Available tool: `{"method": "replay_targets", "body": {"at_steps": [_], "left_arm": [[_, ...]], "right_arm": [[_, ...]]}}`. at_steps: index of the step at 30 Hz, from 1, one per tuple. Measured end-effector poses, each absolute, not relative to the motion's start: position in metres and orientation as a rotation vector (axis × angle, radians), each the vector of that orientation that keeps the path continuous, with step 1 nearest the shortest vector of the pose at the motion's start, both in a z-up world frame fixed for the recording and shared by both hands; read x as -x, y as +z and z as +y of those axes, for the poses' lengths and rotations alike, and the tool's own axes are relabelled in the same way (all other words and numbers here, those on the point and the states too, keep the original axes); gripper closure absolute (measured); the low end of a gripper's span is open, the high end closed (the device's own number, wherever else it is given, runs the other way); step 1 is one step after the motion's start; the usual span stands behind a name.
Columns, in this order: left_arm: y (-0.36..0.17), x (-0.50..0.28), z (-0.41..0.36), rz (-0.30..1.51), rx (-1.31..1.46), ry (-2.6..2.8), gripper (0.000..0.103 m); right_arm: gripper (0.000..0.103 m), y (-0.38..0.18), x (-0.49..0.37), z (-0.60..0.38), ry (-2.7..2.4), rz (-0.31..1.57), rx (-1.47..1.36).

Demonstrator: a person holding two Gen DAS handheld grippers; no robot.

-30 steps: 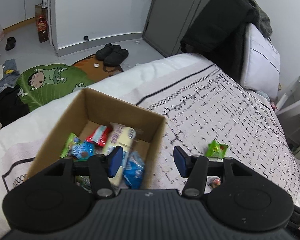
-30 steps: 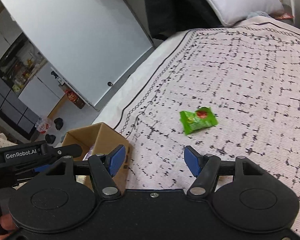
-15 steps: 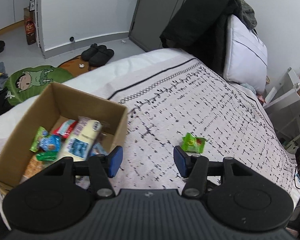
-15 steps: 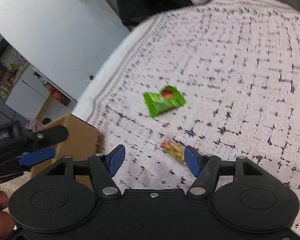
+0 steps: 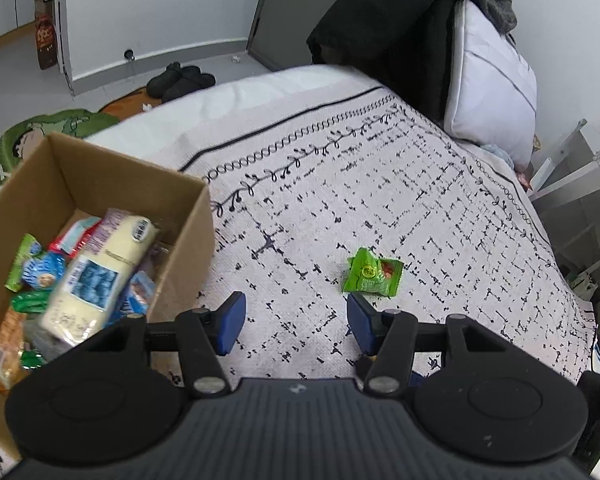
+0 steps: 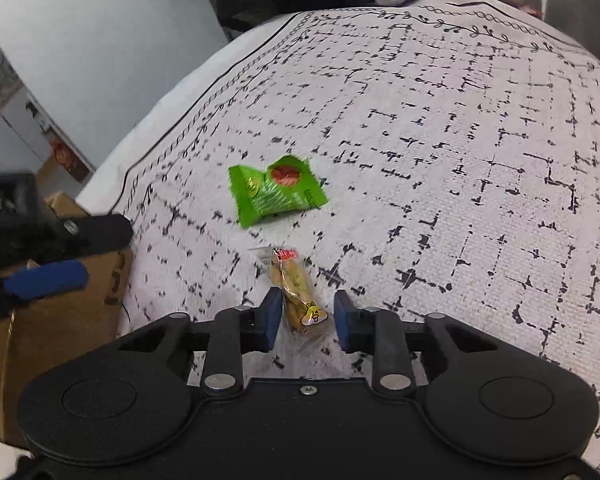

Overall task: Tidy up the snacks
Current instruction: 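Grasp the yellow packet with the right tool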

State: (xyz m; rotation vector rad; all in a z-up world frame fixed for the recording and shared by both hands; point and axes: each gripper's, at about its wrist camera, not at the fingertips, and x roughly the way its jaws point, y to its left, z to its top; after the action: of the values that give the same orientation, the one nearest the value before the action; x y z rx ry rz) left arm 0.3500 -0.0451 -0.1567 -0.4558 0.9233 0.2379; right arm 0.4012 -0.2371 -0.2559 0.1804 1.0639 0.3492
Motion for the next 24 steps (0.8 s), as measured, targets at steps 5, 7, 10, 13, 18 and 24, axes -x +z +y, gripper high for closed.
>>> {"method": "replay_targets", "body": {"at_steps": [5, 7, 10, 13, 18, 24], "left_arm": [[-0.168, -0.366, -0.049, 0.943, 0.46, 0.218, 0.048], [-0.171, -0.374, -0.051, 0.949, 0.459, 0.209, 0.048], [-0.175, -0.385, -0.054, 0.952, 0.452, 0.197, 0.048], [-0.181, -0.396, -0.058, 0.959, 0.449, 0.187, 0.048], [-0.191, -0.414, -0.068, 0.97, 0.436, 0.164, 0.048], [-0.203, -0.433, -0.078, 0.962, 0.412, 0.122, 0.048]], "right_arm": [[0.08, -0.251, -0.404, -0.242, 0.322, 1.041, -0.191], [0.08, -0.249, -0.406, -0.246, 0.292, 1.023, -0.189], [0.081, -0.247, -0.411, -0.252, 0.252, 1.004, -0.198], [0.081, -0.246, -0.415, -0.258, 0.235, 0.991, -0.218], [0.081, -0.247, -0.419, -0.264, 0.216, 0.983, -0.228], [0.081, -0.25, -0.426, -0.268, 0.191, 0.978, -0.226]]}}
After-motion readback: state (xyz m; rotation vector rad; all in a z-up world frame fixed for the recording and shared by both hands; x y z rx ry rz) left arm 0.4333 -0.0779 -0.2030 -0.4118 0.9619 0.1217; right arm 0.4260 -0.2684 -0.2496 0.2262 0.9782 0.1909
